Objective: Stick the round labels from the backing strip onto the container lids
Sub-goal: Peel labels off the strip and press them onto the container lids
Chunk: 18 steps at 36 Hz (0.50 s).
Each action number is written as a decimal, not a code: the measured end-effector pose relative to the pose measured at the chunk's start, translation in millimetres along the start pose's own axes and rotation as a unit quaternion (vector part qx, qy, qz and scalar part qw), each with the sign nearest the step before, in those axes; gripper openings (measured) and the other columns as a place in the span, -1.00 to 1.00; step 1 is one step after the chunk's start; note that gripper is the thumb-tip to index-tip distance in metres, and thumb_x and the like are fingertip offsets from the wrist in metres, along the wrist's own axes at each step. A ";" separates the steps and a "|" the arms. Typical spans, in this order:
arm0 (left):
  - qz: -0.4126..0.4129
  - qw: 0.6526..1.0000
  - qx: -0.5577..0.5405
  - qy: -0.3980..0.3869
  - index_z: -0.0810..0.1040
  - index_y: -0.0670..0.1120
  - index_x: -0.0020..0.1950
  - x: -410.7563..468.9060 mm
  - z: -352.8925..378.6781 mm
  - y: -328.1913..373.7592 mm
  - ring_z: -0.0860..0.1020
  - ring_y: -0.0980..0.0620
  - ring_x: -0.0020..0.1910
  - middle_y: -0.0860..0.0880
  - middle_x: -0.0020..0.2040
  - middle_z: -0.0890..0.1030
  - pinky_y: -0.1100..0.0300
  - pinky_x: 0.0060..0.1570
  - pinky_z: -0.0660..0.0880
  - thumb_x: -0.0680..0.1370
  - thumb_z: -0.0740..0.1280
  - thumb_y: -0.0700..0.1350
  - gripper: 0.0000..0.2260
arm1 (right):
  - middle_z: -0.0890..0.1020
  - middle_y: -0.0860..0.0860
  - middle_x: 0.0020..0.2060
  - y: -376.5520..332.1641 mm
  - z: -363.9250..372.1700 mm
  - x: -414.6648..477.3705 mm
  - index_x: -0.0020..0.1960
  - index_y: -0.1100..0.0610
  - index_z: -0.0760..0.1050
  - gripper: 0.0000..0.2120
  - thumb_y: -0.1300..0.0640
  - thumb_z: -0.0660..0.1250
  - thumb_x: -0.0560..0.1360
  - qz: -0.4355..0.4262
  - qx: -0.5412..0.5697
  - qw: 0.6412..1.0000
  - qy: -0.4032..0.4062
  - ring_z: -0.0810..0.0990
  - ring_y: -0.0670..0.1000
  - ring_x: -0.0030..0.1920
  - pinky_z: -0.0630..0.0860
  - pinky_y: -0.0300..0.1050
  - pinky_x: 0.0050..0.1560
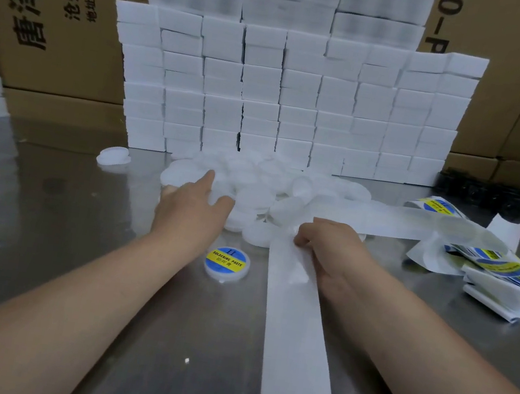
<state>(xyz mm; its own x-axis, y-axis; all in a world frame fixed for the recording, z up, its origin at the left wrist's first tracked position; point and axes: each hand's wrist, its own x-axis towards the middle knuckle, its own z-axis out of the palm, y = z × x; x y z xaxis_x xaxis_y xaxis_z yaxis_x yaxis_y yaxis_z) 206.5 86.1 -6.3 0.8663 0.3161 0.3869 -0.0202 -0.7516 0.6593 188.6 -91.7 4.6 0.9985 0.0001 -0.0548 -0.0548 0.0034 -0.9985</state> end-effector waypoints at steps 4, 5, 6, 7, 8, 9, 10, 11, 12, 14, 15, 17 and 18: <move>0.068 0.996 -0.053 -0.002 0.37 0.10 0.38 -10.9 2.2 9.2 0.36 -0.09 0.20 -0.03 0.16 0.46 0.13 0.15 0.30 0.54 0.09 -0.04 -0.60 | 0.42 0.06 -0.47 2.8 -0.8 -1.3 -0.36 0.16 0.39 -0.80 0.43 0.15 0.30 -0.033 -0.038 0.998 -0.023 0.36 0.05 -0.44 0.27 -0.20 -0.40; 0.079 0.995 -0.066 -0.009 0.39 0.11 0.35 -13.5 3.0 10.4 0.39 -0.06 0.15 -0.02 0.13 0.44 0.18 0.06 0.28 0.56 0.08 -0.05 -0.63 | 0.48 0.05 -0.45 3.2 0.0 -2.2 -0.29 0.19 0.45 -0.81 0.42 0.15 0.31 -0.050 -0.052 0.997 -0.026 0.42 0.04 -0.43 0.33 -0.22 -0.42; 0.086 0.993 -0.082 -0.017 0.42 0.12 0.31 -16.2 3.5 10.9 0.41 -0.03 0.06 0.00 0.11 0.41 0.20 -0.02 0.26 0.56 0.07 -0.06 -0.66 | 0.53 0.04 -0.40 3.0 1.1 -2.9 -0.20 0.20 0.50 -0.79 0.42 0.16 0.32 -0.067 -0.066 0.995 -0.026 0.46 0.03 -0.40 0.38 -0.23 -0.41; 0.094 0.991 -0.092 -0.023 0.43 0.11 0.26 -18.3 4.5 11.5 0.42 -0.01 -0.01 0.01 0.08 0.40 0.21 -0.07 0.25 0.56 0.06 -0.06 -0.68 | 0.57 0.06 -0.33 3.1 2.8 -3.2 -0.12 0.21 0.53 -0.75 0.42 0.16 0.32 -0.080 -0.072 0.994 -0.026 0.50 0.02 -0.37 0.41 -0.24 -0.40; 0.104 0.990 -0.094 -0.027 0.45 0.09 0.22 -20.6 5.0 12.3 0.41 0.00 -0.06 0.02 0.07 0.39 0.22 -0.11 0.24 0.56 0.05 -0.07 -0.70 | 0.59 0.08 -0.28 2.7 4.4 -3.9 -0.06 0.20 0.53 -0.72 0.41 0.17 0.32 -0.086 -0.076 0.993 -0.029 0.51 0.02 -0.34 0.43 -0.24 -0.38; 0.114 0.989 -0.093 -0.028 0.45 0.06 0.18 -22.4 5.3 13.3 0.41 0.00 -0.07 0.03 0.05 0.39 0.22 -0.12 0.24 0.56 0.04 -0.07 -0.72 | 0.60 0.09 -0.24 2.2 5.8 -4.8 -0.04 0.19 0.53 -0.70 0.41 0.17 0.32 -0.090 -0.079 0.992 -0.034 0.52 0.03 -0.32 0.43 -0.24 -0.38; 0.123 0.988 -0.094 -0.029 0.46 0.04 0.14 -23.9 5.2 14.4 0.41 0.00 -0.05 0.03 0.04 0.39 0.21 -0.11 0.25 0.55 0.04 -0.06 -0.74 | 0.60 0.08 -0.24 2.0 6.0 -5.8 -0.04 0.16 0.53 -0.69 0.40 0.17 0.31 -0.094 -0.088 0.991 -0.039 0.52 0.03 -0.32 0.42 -0.25 -0.39; 0.133 0.986 -0.094 -0.031 0.46 0.02 0.11 -25.3 4.8 15.7 0.41 0.01 -0.03 0.05 0.04 0.40 0.21 -0.09 0.27 0.53 0.03 -0.03 -0.72 | 0.59 0.05 -0.26 2.1 6.0 -6.3 -0.05 0.12 0.52 -0.68 0.40 0.17 0.32 -0.101 -0.102 0.989 -0.043 0.51 0.01 -0.34 0.41 -0.28 -0.42; 0.142 0.985 -0.094 -0.034 0.46 0.00 0.09 -27.2 3.8 17.2 0.41 0.02 -0.01 0.06 0.04 0.41 0.20 -0.06 0.29 0.47 0.02 -0.01 -0.68 | 0.58 0.00 -0.28 2.3 5.2 -6.8 -0.06 0.07 0.51 -0.68 0.38 0.17 0.32 -0.112 -0.121 0.985 -0.048 0.51 -0.03 -0.35 0.40 -0.31 -0.45; 0.156 0.982 -0.096 -0.037 0.47 -0.02 0.08 -30.1 1.6 19.2 0.41 0.03 0.02 0.05 0.05 0.45 0.18 -0.01 0.32 0.36 0.00 -0.02 -0.61 | 0.58 -0.06 -0.26 2.6 5.1 -7.9 -0.06 -0.01 0.49 -0.66 0.36 0.17 0.33 -0.133 -0.155 0.977 -0.064 0.53 -0.08 -0.32 0.41 -0.33 -0.45; 0.161 0.982 -0.095 -0.036 0.47 -0.02 0.09 -30.7 0.9 19.9 0.42 0.02 0.04 0.04 0.06 0.48 0.16 0.02 0.33 0.34 0.01 -0.02 -0.59 | 0.59 -0.06 -0.22 3.4 5.4 -8.2 -0.04 -0.04 0.48 -0.64 0.35 0.17 0.33 -0.140 -0.165 0.973 -0.075 0.55 -0.07 -0.28 0.44 -0.29 -0.40; 0.165 0.982 -0.083 -0.034 0.49 -0.01 0.13 -31.4 0.1 20.9 0.43 0.02 0.07 0.03 0.08 0.50 0.16 0.03 0.34 0.36 0.03 0.01 -0.58 | 0.61 -0.09 -0.17 4.4 6.9 -8.7 0.01 -0.10 0.46 -0.58 0.35 0.18 0.32 -0.149 -0.177 0.968 -0.099 0.58 -0.07 -0.22 0.47 -0.25 -0.35; 0.164 0.983 -0.074 -0.031 0.49 0.02 0.14 -31.3 0.5 21.4 0.43 0.03 0.07 0.05 0.08 0.50 0.17 0.01 0.33 0.40 0.05 0.06 -0.59 | 0.62 -0.13 -0.19 4.7 7.6 -9.3 0.00 -0.15 0.46 -0.56 0.35 0.19 0.33 -0.152 -0.178 0.966 -0.110 0.59 -0.11 -0.24 0.48 -0.27 -0.37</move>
<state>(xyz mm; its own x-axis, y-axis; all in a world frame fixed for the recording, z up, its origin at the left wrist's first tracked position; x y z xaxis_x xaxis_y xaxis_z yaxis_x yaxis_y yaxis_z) 179.2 59.9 -4.6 0.8293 0.0317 0.5579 -0.3723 -0.7132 0.5939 179.1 -84.1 0.4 0.9419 0.2659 0.2051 0.2844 -0.3071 -0.9082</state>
